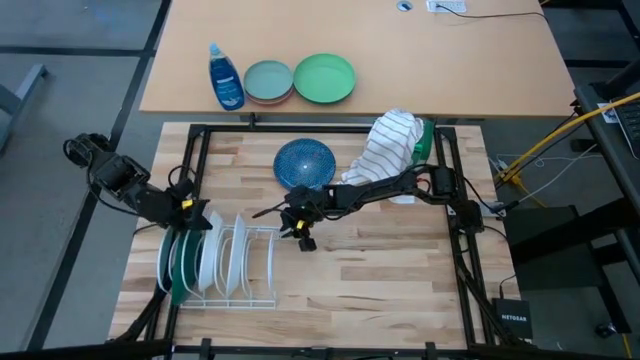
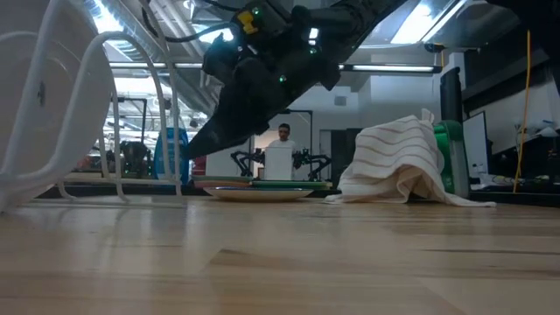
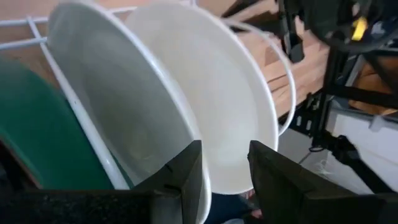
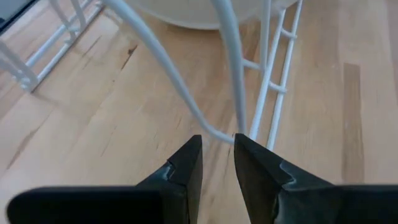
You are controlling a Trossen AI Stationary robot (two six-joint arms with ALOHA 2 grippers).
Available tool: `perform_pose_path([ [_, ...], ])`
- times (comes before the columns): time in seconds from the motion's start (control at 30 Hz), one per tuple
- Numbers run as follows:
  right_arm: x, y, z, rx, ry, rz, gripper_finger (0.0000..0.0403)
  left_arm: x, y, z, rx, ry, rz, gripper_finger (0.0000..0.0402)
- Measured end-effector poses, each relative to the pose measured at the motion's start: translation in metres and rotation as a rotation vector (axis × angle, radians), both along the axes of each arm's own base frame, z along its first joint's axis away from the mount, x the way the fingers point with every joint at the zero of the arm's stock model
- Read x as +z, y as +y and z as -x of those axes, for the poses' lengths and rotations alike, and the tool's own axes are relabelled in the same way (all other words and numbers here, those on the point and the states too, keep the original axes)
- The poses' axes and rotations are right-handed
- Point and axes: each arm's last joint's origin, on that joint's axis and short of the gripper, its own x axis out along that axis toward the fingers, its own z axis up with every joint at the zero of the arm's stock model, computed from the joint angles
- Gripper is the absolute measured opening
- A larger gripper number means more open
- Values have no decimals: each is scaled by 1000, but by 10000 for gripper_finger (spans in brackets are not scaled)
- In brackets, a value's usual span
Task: Sort dishes
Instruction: Put the blue plate in the white dish rack
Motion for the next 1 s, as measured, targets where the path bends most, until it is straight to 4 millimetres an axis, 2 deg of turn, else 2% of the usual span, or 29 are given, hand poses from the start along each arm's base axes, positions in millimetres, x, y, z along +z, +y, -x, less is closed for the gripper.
perform_pose_path([
  [0.23,16,-2,11,-59,62,66,97,5,13,11,46,-130,-125,120],
  [0.43,34,-7,22,-137,97,219,97,10,27,20,136,-257,-311,120],
  [0.6,42,-13,31,-246,149,389,97,11,32,26,90,-291,-438,120],
  [0.8,38,-22,37,-408,231,655,97,11,33,26,-7,-291,-567,120],
  [1.0,25,-34,37,-376,287,613,97,11,33,26,-74,-288,-644,120],
])
